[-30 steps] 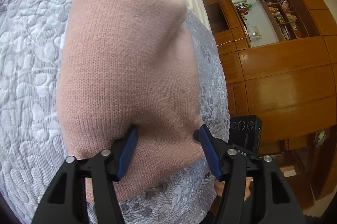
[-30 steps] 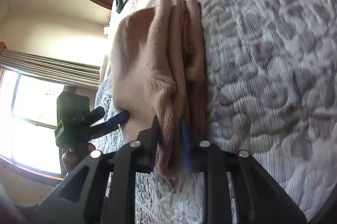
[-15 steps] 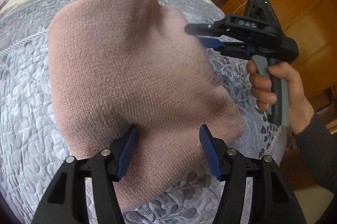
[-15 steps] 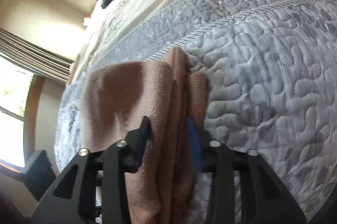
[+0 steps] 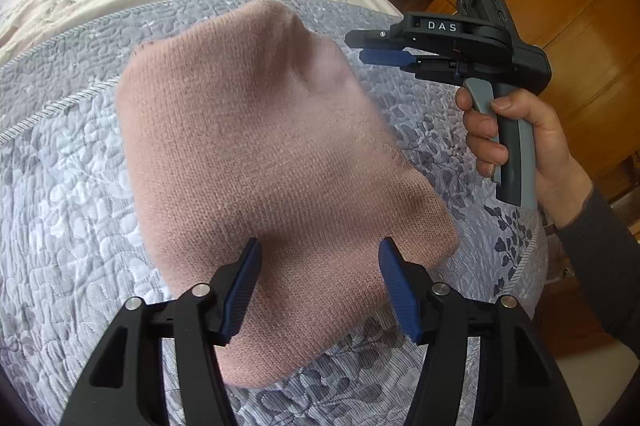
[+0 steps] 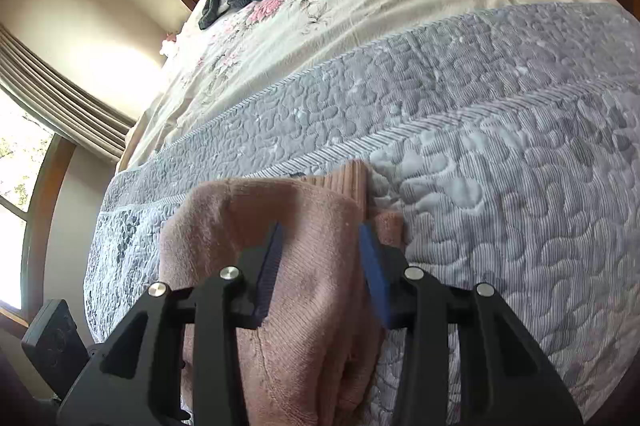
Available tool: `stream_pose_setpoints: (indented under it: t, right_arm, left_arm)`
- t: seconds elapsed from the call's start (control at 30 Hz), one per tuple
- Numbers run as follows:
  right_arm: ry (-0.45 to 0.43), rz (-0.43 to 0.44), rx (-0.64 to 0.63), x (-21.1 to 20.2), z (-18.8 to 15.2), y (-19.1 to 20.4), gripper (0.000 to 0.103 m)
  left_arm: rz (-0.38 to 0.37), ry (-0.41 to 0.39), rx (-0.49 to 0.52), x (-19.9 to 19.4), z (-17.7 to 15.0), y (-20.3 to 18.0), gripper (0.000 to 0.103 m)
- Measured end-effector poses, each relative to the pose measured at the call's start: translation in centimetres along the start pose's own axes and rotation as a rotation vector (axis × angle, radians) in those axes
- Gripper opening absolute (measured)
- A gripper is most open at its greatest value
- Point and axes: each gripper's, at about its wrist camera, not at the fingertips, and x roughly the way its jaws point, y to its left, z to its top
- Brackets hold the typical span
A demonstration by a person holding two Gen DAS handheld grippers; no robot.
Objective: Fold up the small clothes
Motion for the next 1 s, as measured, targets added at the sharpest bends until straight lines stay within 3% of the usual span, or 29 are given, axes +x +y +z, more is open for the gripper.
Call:
stream_pose_setpoints:
  t: [0.2,0.3,0.4,0.5,0.53,0.6,0.63,0.7,0.77,0.83,0.9,1.0]
  right_arm:
    - [-0.011,0.047,-0.016,1.1,0.5,1.2,0.04]
    - [0.026,0.031,-0.005,2.2,0.2,0.4,0.04]
    - [0.053,0.03,0.019,3.1,0.2,-0.9,0.038]
    - [0.072,0.022,0.013,3.7,0.3,-1.5,0.038]
    - [0.078,0.011,0.013,4.0,0.4,-1.8,0.038]
    - [0.102,-0.037,0.028,4.9,0.3,-3.0,0.047]
    - [0.12,-0.035,0.047,5.6,0.0,-3.9,0.059]
    - [0.13,0.009,0.102,6.3,-0.4,-5.2,0.059]
    - [0.119,0.008,0.097,5.5,-0.4,-4.8,0.059]
    - [0.087,0.029,0.11,3.9,-0.7,-4.4,0.058]
    - [0.057,0.066,0.131,1.9,-1.4,-4.2,0.058]
    - [0.069,0.109,0.147,0.9,-2.7,-4.1,0.058]
  left_arm:
    - [0.016,-0.049,0.042,-2.1,2.7,0.9,0.061]
    - [-0.103,-0.086,0.005,-1.9,5.7,3.0,0.061]
    - [-0.206,-0.067,-0.08,-0.2,8.9,6.6,0.059]
    - [-0.274,-0.014,-0.15,2.7,11.0,9.8,0.053]
    - [-0.262,-0.006,-0.153,3.6,11.4,10.5,0.05]
    - [-0.243,-0.003,-0.162,4.9,11.7,12.0,0.037]
    - [-0.264,0.002,-0.19,5.5,11.7,12.8,0.035]
    - [-0.324,0.006,-0.259,5.7,11.4,14.0,0.033]
    - [-0.343,-0.014,-0.255,4.7,11.0,13.5,0.038]
    - [-0.316,-0.071,-0.213,2.8,10.6,12.6,0.048]
    - [-0.33,-0.108,-0.175,1.4,10.2,12.0,0.049]
    - [-0.284,-0.06,-0.17,2.9,10.3,12.1,0.049]
